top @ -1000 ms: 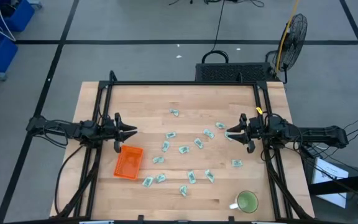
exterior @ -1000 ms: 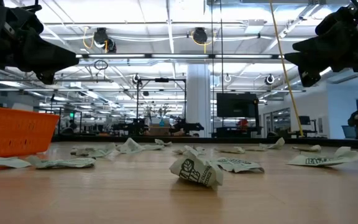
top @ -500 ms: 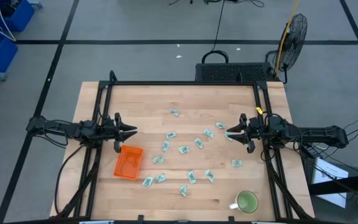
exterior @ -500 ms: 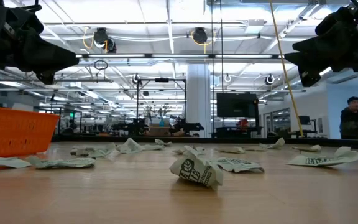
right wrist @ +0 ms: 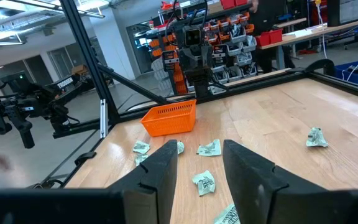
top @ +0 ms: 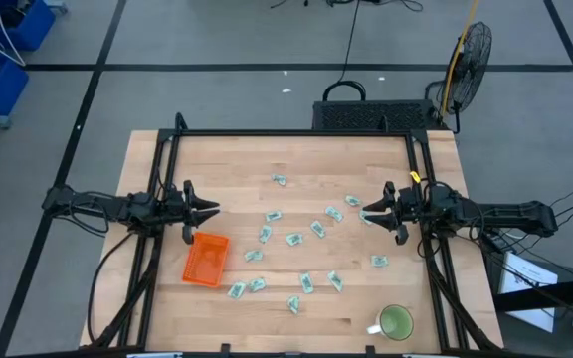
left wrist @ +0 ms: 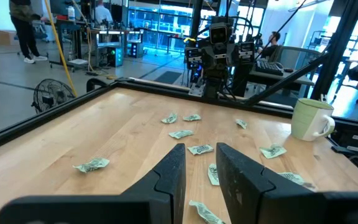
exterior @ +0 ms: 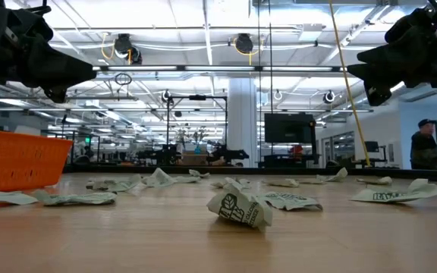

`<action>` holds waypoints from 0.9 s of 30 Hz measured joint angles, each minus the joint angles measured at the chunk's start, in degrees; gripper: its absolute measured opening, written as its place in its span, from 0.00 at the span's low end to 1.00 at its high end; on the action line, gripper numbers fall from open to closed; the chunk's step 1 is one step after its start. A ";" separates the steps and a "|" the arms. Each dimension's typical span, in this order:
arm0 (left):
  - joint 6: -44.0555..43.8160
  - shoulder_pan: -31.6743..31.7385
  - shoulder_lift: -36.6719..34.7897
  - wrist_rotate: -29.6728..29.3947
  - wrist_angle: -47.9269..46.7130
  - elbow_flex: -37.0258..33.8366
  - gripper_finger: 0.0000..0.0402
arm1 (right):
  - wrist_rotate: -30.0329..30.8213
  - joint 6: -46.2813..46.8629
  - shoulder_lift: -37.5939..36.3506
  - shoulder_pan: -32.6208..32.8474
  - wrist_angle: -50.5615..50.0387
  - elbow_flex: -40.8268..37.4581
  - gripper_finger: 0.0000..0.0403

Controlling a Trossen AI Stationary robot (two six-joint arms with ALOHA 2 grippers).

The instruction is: Pick and place Stevia / Truvia into bins

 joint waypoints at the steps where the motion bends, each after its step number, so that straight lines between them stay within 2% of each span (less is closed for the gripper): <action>1: 0.00 -0.01 0.00 0.01 -0.01 -0.01 0.23 | 0.00 0.00 0.00 0.00 0.00 -0.01 0.31; 10: 0.19 -0.02 0.01 0.00 0.23 0.00 0.23 | -0.01 0.00 0.00 0.00 0.00 -0.01 0.31; 12: 2.76 -0.01 0.01 -0.50 1.44 -0.10 0.23 | -0.02 0.00 0.00 0.00 0.00 0.00 0.31; 15: 5.53 -0.01 -0.03 -1.13 6.62 -0.10 0.23 | -0.01 -0.01 -0.01 -0.01 0.01 -0.01 0.31; 21: 3.94 0.01 0.01 -1.55 15.05 -0.10 0.23 | 0.00 0.00 -0.01 0.00 0.00 -0.01 0.31; 27: 15.74 0.01 0.01 -5.15 21.62 -0.10 0.23 | 0.00 0.00 0.00 0.00 0.00 -0.02 0.31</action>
